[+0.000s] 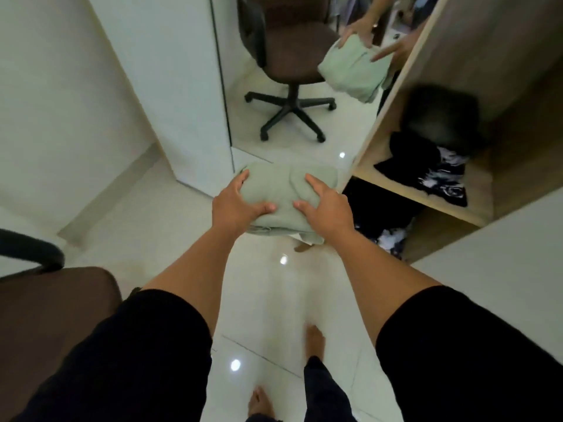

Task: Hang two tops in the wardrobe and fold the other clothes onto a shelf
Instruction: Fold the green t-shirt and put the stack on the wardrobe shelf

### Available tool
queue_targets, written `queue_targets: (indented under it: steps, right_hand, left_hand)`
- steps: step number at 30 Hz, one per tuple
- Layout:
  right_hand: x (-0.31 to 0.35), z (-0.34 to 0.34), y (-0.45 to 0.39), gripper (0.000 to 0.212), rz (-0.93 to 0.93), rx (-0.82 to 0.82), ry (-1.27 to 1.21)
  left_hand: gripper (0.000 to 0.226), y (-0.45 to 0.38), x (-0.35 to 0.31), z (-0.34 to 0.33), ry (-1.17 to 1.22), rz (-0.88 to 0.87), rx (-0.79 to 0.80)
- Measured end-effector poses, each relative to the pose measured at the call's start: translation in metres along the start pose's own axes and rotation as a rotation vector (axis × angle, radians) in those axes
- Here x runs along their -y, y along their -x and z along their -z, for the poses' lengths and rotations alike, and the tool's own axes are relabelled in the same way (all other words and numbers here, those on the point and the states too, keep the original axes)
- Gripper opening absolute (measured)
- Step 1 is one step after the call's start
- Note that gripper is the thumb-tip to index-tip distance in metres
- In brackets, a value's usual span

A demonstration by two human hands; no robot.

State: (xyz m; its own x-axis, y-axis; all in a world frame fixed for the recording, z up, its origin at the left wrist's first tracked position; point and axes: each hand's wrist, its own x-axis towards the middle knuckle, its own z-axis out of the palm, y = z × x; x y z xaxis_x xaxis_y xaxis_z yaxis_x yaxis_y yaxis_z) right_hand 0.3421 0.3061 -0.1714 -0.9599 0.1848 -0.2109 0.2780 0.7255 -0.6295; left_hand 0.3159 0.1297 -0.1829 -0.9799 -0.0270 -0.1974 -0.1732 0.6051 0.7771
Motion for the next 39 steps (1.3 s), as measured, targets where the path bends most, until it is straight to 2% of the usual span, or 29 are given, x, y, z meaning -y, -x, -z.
queue_targets:
  steps: [6,11,16,24,27,30,32,39]
  right_hand:
    - [-0.091,0.089,0.007,0.063,-0.222,-0.206,0.013]
    - [-0.158,0.145,-0.008,0.062,-0.292,-0.331,0.027]
    - [-0.213,0.194,-0.069,0.061,-0.301,-0.374,0.064]
    - [-0.281,0.221,-0.217,0.063,-0.148,-0.497,-0.013]
    - [-0.322,0.206,-0.246,0.062,-0.152,-0.503,0.003]
    - [-0.361,0.177,-0.252,0.063,-0.343,-0.453,0.306]
    - [-0.378,0.165,-0.255,0.061,-0.409,-0.400,0.422]
    - [-0.400,0.162,-0.269,0.059,-0.424,-0.214,0.364]
  left_hand:
    - [0.100,-0.012,-0.093,-0.107,-0.035,-0.207,0.224]
    - [0.098,-0.032,-0.151,-0.189,-0.038,-0.334,0.310]
    - [0.101,-0.080,-0.198,-0.265,0.009,-0.373,0.295]
    - [0.100,-0.203,-0.244,-0.348,0.022,-0.449,0.136]
    - [0.100,-0.229,-0.233,-0.384,0.000,-0.425,0.187]
    - [0.103,-0.233,-0.203,-0.426,-0.210,-0.358,0.310]
    - [0.103,-0.233,-0.190,-0.444,-0.338,-0.307,0.323]
    - [0.106,-0.242,-0.192,-0.447,-0.617,-0.279,0.366]
